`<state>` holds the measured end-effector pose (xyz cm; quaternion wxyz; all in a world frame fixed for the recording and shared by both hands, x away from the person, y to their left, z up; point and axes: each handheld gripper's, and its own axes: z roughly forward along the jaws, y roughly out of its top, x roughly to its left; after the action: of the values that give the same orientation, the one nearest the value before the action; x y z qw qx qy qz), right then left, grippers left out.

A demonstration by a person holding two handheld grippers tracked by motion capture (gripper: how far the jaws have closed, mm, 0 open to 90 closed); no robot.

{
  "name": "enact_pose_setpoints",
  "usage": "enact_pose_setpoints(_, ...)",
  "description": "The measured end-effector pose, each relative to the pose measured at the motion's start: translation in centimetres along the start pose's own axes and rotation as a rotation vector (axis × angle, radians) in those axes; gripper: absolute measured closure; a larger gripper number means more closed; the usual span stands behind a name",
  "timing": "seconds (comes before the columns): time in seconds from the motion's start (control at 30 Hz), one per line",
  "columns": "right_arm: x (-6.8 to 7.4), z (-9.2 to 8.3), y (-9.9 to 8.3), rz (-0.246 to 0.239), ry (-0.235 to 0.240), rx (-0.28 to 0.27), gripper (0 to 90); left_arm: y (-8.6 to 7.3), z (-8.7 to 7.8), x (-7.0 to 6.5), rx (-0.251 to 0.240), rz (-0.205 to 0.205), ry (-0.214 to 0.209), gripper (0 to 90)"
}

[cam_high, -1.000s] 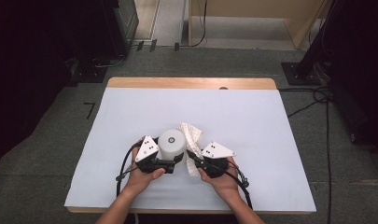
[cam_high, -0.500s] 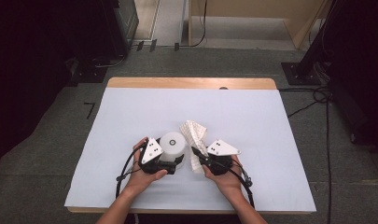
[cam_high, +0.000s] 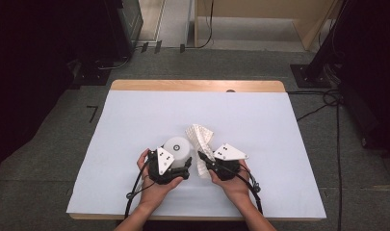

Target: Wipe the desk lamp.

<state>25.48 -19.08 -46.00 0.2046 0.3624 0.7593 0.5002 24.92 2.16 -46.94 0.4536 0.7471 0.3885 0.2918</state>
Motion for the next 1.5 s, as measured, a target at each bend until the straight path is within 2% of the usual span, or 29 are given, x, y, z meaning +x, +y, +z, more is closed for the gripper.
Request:
enact_pose_setpoints(0.13,0.1,0.0,0.0,-0.002,0.000,-0.002,78.9,0.0,-0.2,0.7,-0.014,-0.034,-0.054,8.6)
enact_pose_setpoints(0.23,0.2,-0.1,0.1,-0.001,0.005,-0.007,78.9,0.2,-0.1,1.4,-0.009,-0.035,-0.108,8.7)
enact_pose_setpoints(0.3,0.3,-0.2,0.2,-0.001,0.012,-0.011,78.9,0.4,-0.2,2.0,-0.029,-0.039,-0.165,8.8)
enact_pose_setpoints(0.33,0.5,-0.2,0.4,0.004,0.024,-0.017,78.9,0.4,-0.3,2.1,-0.037,-0.037,-0.178,8.8)
enact_pose_setpoints(0.4,0.9,-0.2,0.5,-0.005,0.037,-0.020,78.9,0.8,-0.7,2.6,-0.072,-0.037,-0.230,8.8)
enact_pose_setpoints(0.5,1.4,0.1,0.4,-0.021,0.045,-0.005,78.9,1.2,-1.2,3.3,-0.100,-0.069,-0.264,8.8)
enact_pose_setpoints(0.6,1.3,0.2,0.3,0.000,0.060,0.005,78.9,1.4,-1.4,3.9,-0.120,-0.094,-0.296,8.9)
enact_pose_setpoints(0.7,1.5,0.0,0.7,0.004,0.063,-0.012,78.9,1.4,-1.3,3.9,-0.103,-0.067,-0.304,8.8)
enact_pose_setpoints(0.87,1.8,-1.0,1.5,-0.017,0.047,-0.062,78.9,1.0,-0.6,3.3,-0.062,-0.024,-0.306,8.8)
enact_pose_setpoints(0.93,1.7,-1.3,1.8,-0.015,0.050,-0.080,78.9,1.0,-0.5,3.2,-0.060,-0.024,-0.305,8.8)
enact_pose_setpoints(1.03,1.7,-1.2,1.6,-0.016,0.055,-0.070,78.9,1.1,-0.7,3.4,-0.069,-0.023,-0.305,8.8)
enact_pose_setpoints(1.17,1.6,-0.1,0.8,-0.006,0.069,-0.014,78.9,1.5,-1.2,4.0,-0.105,-0.042,-0.307,8.9)
enact_pose_setpoints(1.27,1.5,0.2,0.5,0.005,0.072,0.004,78.9,1.5,-1.3,4.2,-0.108,-0.039,-0.311,8.8)
enact_pose_setpoints(1.5,1.8,-1.0,1.5,-0.016,0.055,-0.068,78.9,1.1,-0.7,3.4,-0.069,0.014,-0.304,8.8)
